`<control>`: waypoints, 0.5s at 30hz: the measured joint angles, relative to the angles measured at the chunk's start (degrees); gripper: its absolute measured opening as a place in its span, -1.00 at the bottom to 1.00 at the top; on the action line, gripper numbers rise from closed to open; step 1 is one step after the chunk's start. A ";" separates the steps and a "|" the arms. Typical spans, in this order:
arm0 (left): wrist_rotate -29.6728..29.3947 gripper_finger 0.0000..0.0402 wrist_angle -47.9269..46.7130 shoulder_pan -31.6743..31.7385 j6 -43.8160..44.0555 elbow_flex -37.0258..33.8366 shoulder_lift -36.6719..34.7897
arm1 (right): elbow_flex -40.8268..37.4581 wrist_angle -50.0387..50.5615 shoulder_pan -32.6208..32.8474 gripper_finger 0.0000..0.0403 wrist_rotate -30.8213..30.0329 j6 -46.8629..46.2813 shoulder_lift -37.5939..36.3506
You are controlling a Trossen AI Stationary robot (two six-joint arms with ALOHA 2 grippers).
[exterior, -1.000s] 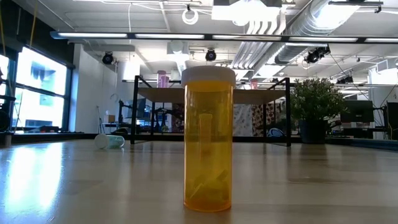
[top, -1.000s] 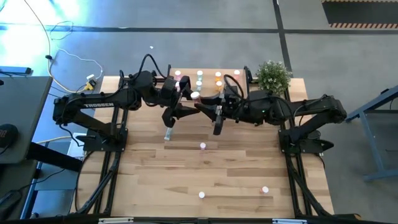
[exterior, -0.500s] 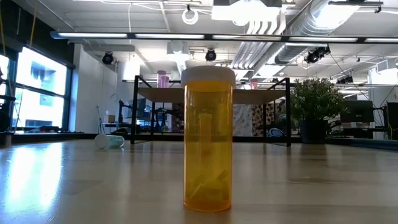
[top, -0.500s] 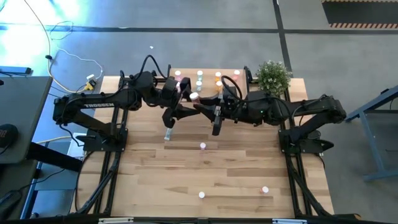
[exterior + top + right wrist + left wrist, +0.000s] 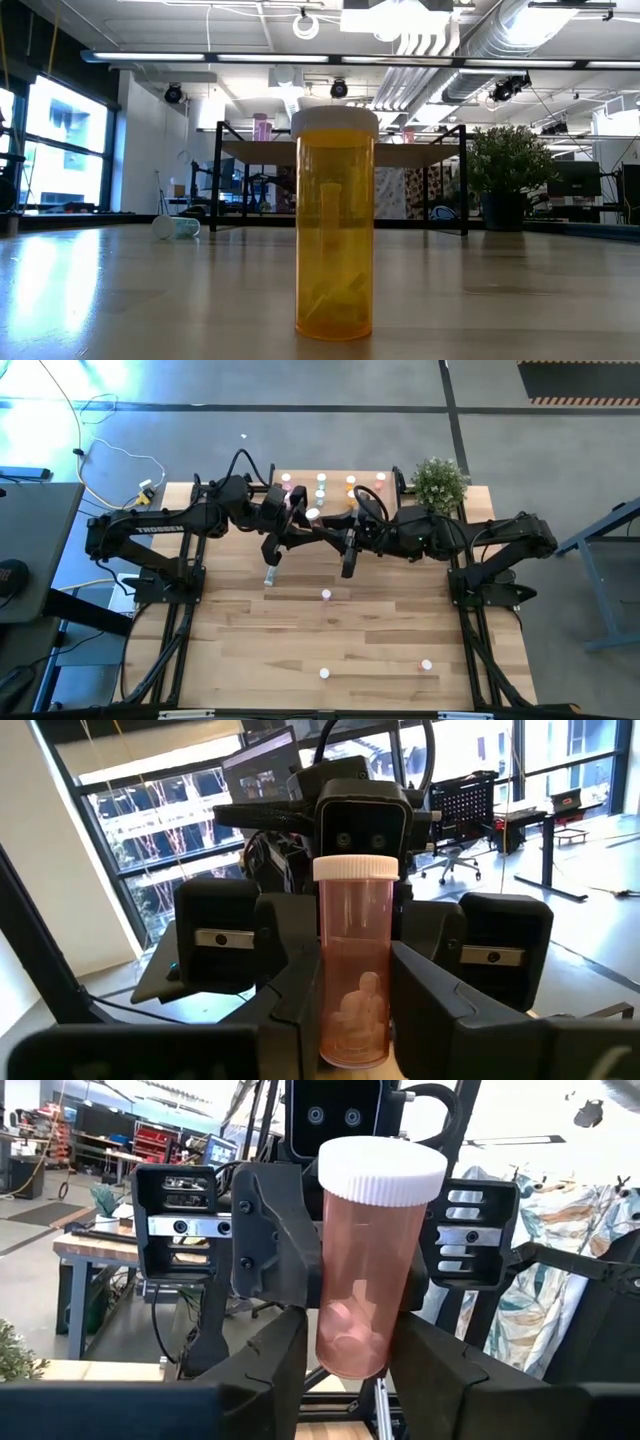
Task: Pick and place medicine bottles onto shelf by color
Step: Adjust the orange pill bottle
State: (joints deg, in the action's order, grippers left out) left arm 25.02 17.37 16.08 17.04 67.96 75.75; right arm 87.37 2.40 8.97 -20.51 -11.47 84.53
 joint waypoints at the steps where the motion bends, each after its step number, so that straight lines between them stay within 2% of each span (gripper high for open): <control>1: 0.01 -0.40 0.00 0.00 -0.02 0.00 0.00 | 0.00 0.11 0.00 -0.57 0.00 0.00 0.00; 15: 0.00 -0.51 0.28 -0.02 -0.22 0.00 0.00 | 0.00 0.24 0.00 -0.57 0.04 0.00 0.04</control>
State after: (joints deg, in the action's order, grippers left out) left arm 25.02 17.65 16.05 16.82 67.96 75.75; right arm 87.37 2.63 8.97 -20.47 -11.47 84.58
